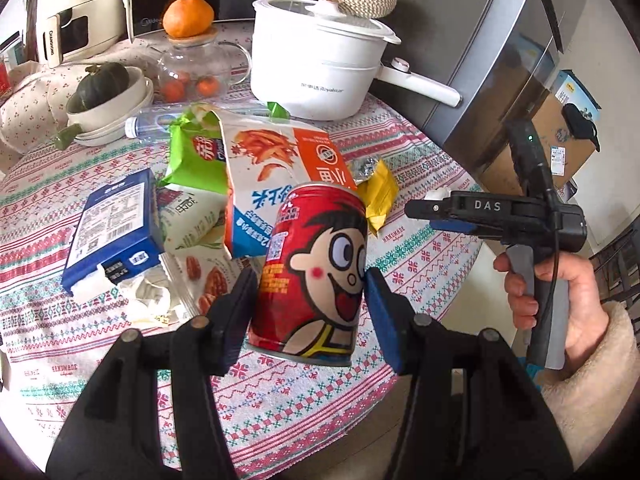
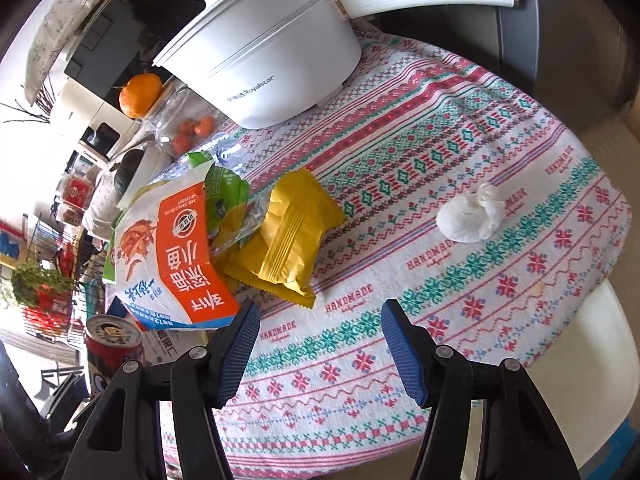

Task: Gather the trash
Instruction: 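Grasp the red milk can with the left gripper while the right gripper grasps the yellow wrapper, then carry both items over the white bin and open both grippers to drop them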

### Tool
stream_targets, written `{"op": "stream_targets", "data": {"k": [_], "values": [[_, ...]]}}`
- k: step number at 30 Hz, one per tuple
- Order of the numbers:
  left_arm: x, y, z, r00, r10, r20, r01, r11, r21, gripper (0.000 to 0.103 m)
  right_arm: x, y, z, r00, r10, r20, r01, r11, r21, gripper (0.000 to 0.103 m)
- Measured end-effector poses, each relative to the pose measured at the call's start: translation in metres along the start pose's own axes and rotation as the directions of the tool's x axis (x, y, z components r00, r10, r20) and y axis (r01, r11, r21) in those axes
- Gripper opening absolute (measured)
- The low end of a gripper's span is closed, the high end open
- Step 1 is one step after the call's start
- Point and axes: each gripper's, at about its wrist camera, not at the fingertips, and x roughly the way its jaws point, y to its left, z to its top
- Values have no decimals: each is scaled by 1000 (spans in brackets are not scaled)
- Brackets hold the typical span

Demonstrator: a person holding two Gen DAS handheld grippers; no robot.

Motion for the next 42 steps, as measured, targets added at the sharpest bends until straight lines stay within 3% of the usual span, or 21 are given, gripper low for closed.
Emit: {"op": "stream_targets", "data": {"k": [9, 11, 13, 14, 15, 16, 20, 30, 37, 42], "values": [[-9, 19, 6, 999, 6, 33, -3, 997, -83, 57, 51, -4, 19, 990, 135, 30, -138, 978, 153, 64], [-10, 23, 6, 999, 7, 32, -4, 996, -92, 57, 59, -4, 22, 987, 155, 42, -160, 971, 178, 59], [-9, 25, 6, 999, 10, 34, -7, 995, -97, 57, 66, -5, 22, 985, 171, 40, -175, 966, 192, 39], [-10, 25, 6, 999, 9, 34, -6, 995, -98, 57, 70, -5, 22, 983, 179, 37, -183, 963, 196, 37], [-10, 26, 6, 999, 10, 36, -6, 995, -99, 57, 71, -6, 22, 982, 184, 39, -189, 962, 195, 16], [-11, 25, 6, 999, 10, 38, -6, 995, -100, 57, 73, -6, 22, 983, 183, 34, -186, 964, 189, 11], [-14, 23, 5, 999, 6, 52, -1, 995, -98, 57, 61, 1, 20, 988, 146, 47, -151, 979, 137, 9], [-22, -3, 4, 994, -49, 98, 55, 997, -54, 56, -35, 0, -9, 989, 112, 94, -110, 993, -30, 9], [-17, -50, -1, 989, -125, 83, 124, 992, 15, 56, -98, -44, -43, 993, 21, 117, -18, 1000, -24, 9], [-4, -98, -7, 982, -186, 32, 182, 978, 100, 56, -110, -92, -65, 996, -80, 44, 78, 996, 38, 9]]}}
